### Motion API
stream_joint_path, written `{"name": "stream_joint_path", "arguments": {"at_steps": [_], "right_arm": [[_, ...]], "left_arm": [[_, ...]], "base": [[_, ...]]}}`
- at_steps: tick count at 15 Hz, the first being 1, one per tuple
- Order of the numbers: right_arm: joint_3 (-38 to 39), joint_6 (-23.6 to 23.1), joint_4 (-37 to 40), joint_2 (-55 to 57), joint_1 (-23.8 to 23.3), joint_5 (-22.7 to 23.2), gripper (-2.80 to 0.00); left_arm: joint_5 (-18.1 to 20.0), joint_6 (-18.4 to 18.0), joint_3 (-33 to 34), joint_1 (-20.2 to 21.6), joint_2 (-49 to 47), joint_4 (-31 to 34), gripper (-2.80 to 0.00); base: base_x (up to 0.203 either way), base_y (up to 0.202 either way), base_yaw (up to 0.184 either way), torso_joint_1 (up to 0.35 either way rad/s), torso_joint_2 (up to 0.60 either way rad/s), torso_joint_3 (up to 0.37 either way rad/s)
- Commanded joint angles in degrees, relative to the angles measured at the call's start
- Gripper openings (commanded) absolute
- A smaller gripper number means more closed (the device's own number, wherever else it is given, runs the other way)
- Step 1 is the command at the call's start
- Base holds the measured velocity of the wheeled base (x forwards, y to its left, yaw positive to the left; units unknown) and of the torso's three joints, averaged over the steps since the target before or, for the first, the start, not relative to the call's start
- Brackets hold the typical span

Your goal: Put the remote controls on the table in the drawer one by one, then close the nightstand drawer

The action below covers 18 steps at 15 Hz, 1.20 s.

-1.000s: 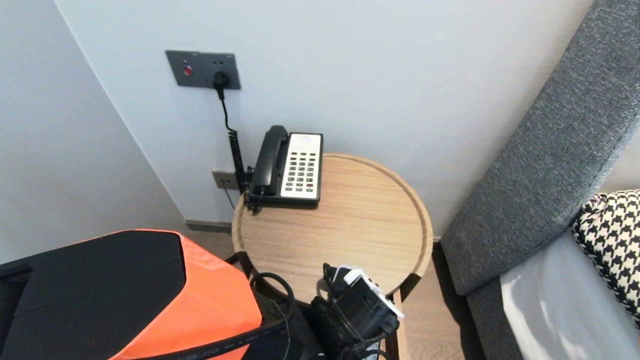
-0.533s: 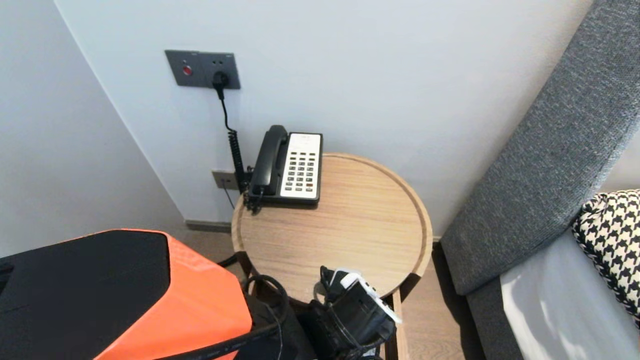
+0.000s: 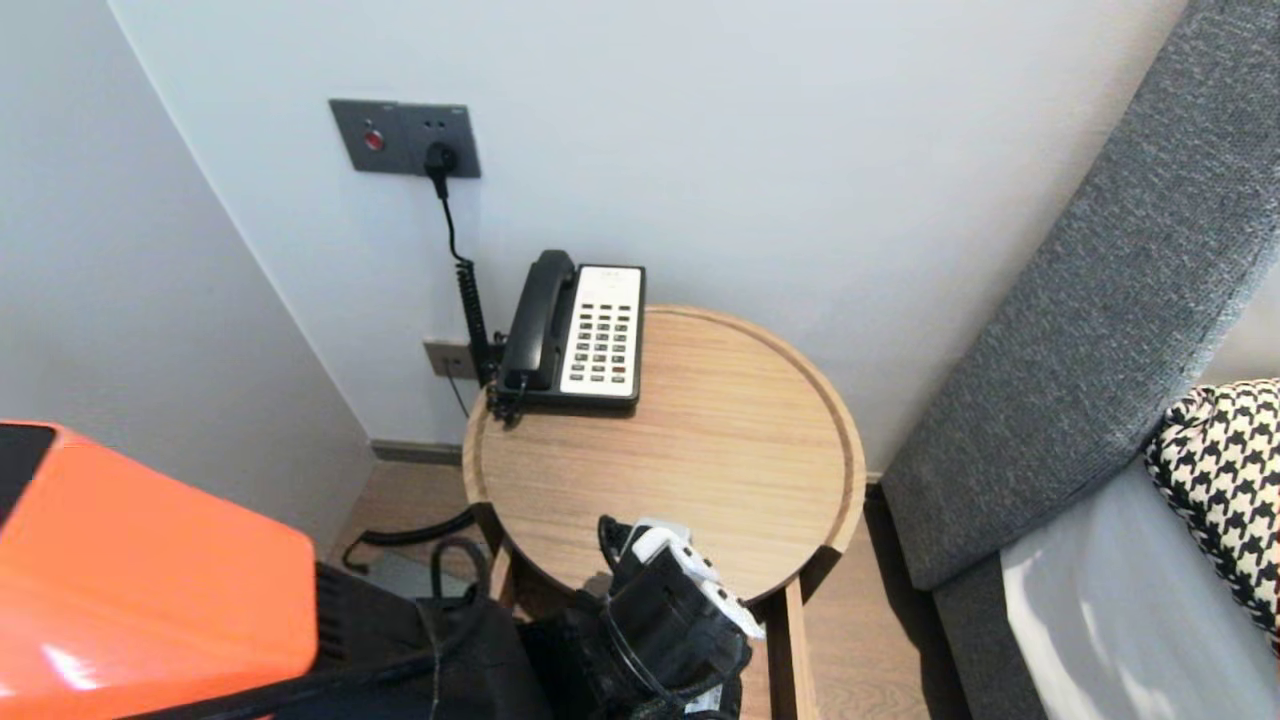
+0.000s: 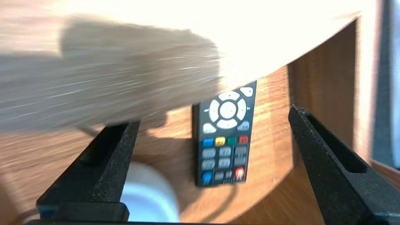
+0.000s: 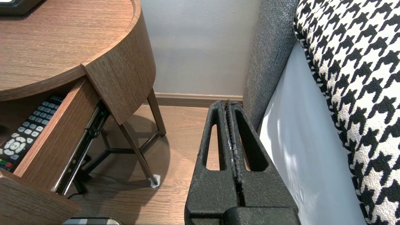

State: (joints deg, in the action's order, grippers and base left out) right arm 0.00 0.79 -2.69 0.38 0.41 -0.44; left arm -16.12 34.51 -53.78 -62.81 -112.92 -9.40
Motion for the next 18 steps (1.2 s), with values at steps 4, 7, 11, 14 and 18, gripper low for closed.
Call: {"name": "stream_joint_path", "arguments": {"at_steps": [4, 7, 11, 14, 18], "right_arm": [[1.4, 0.0, 0.0, 0.1, 0.0, 0.0, -2.80], [1.4, 0.0, 0.0, 0.0, 0.0, 0.0, -2.80], [1.4, 0.0, 0.0, 0.1, 0.0, 0.0, -2.80], [1.4, 0.0, 0.0, 0.0, 0.0, 0.0, -2.80], [1.4, 0.0, 0.0, 0.0, 0.0, 0.0, -2.80]], "left_arm": [[-0.1, -1.4, 5.4, 1.6, 10.9, -0.1, 0.00], [-0.1, -1.6, 7.1, 2.6, 14.9, 0.8, 0.00], [-0.1, -3.3, 7.9, 7.4, 23.3, 6.6, 0.00], [-0.1, -5.6, 7.9, 10.9, 29.0, 14.5, -2.80], [0.4, -9.2, 6.8, 18.5, 38.3, 29.1, -2.80]], "base": [[0.000, 0.000, 0.000, 0.000, 0.00, 0.000], [0.000, 0.000, 0.000, 0.000, 0.00, 0.000], [0.000, 0.000, 0.000, 0.000, 0.00, 0.000], [0.000, 0.000, 0.000, 0.000, 0.00, 0.000], [0.000, 0.000, 0.000, 0.000, 0.00, 0.000]]}}
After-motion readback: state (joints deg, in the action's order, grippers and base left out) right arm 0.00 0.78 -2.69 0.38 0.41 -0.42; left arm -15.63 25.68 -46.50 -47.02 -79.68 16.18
